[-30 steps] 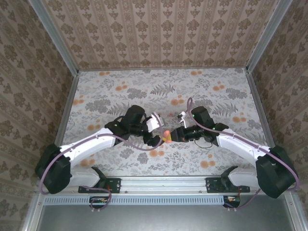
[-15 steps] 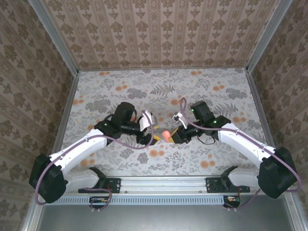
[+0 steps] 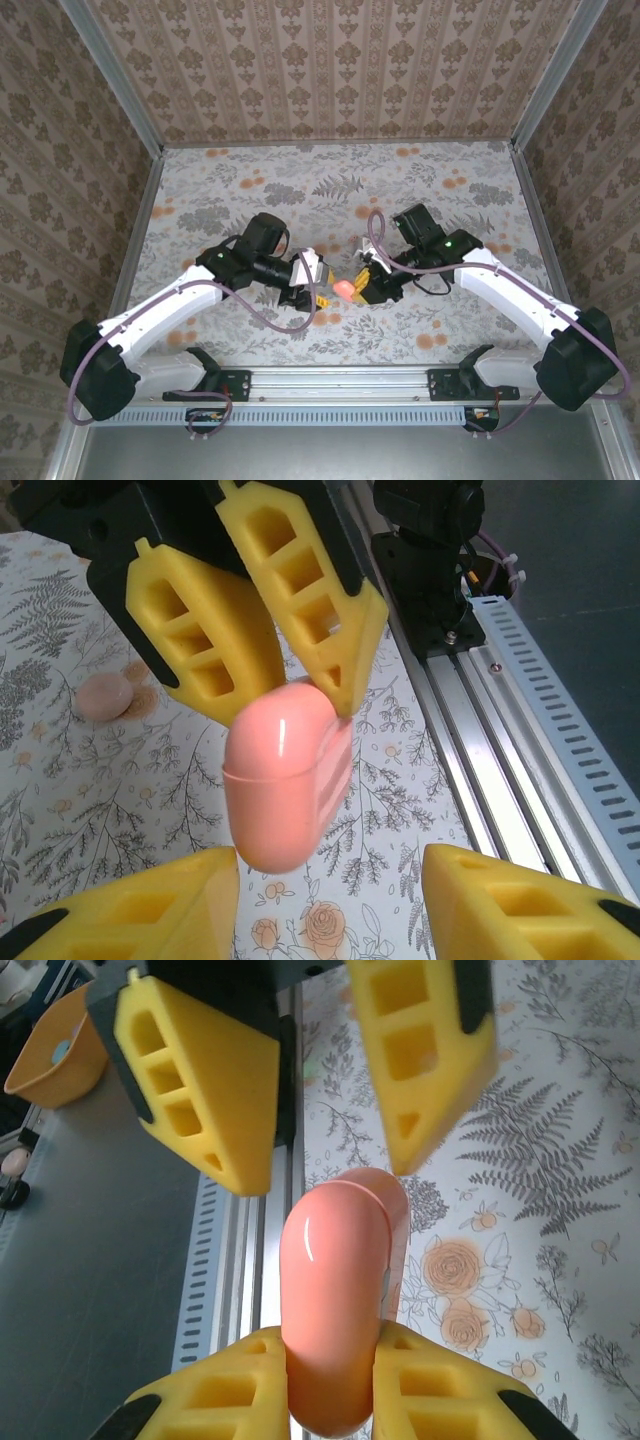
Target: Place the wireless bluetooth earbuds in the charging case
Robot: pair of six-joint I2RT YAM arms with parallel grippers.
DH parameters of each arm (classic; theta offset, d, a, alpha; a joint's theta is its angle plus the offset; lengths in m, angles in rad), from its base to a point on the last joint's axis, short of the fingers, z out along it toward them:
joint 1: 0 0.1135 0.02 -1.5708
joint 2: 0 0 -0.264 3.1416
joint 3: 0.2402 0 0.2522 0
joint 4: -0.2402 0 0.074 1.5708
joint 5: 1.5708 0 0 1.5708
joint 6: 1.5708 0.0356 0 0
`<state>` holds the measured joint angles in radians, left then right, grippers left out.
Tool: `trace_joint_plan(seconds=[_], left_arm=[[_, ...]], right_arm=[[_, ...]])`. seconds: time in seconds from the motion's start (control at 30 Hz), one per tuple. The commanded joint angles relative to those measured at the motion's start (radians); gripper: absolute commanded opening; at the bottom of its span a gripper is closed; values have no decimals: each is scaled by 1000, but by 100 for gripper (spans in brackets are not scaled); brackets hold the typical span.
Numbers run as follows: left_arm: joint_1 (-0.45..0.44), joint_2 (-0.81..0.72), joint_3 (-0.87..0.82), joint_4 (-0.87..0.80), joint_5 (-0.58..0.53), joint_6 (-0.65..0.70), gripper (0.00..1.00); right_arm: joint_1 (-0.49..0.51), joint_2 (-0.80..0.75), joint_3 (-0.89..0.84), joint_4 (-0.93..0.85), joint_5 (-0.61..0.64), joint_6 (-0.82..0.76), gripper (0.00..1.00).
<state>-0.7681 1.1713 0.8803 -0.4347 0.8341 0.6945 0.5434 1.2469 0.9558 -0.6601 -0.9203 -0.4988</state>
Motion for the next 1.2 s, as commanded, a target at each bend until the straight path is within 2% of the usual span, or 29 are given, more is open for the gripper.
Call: trace_joint_plan(seconds=[0.0,0.3,0.6,0.83,0.97,1.03,1.07,1.17], left_arm=[[-7,0,13,-2,33,41,51],[-9,56,64,-47,102,55,47],[-16,64,79,-85,135,79,34],[-18,62,86,-104,130,98,18],[-17,54,78,-100,115,96,15],[-7,34,47,-42,103,54,15],[2,18,20,8,102,19,15],[15,-27,-65,186,76,-101,15]], right_arm=[[24,7,40,-30,-39,-70,19],[56,17,65,-44,0,-93,19],[63,27,78,-30,0,-91,19],[66,21,75,-7,-1,-84,19],[64,-13,54,31,68,-49,20],[60,-54,31,57,111,-32,25],[56,-83,14,84,137,-18,33],[33,-176,-53,181,197,33,45]])
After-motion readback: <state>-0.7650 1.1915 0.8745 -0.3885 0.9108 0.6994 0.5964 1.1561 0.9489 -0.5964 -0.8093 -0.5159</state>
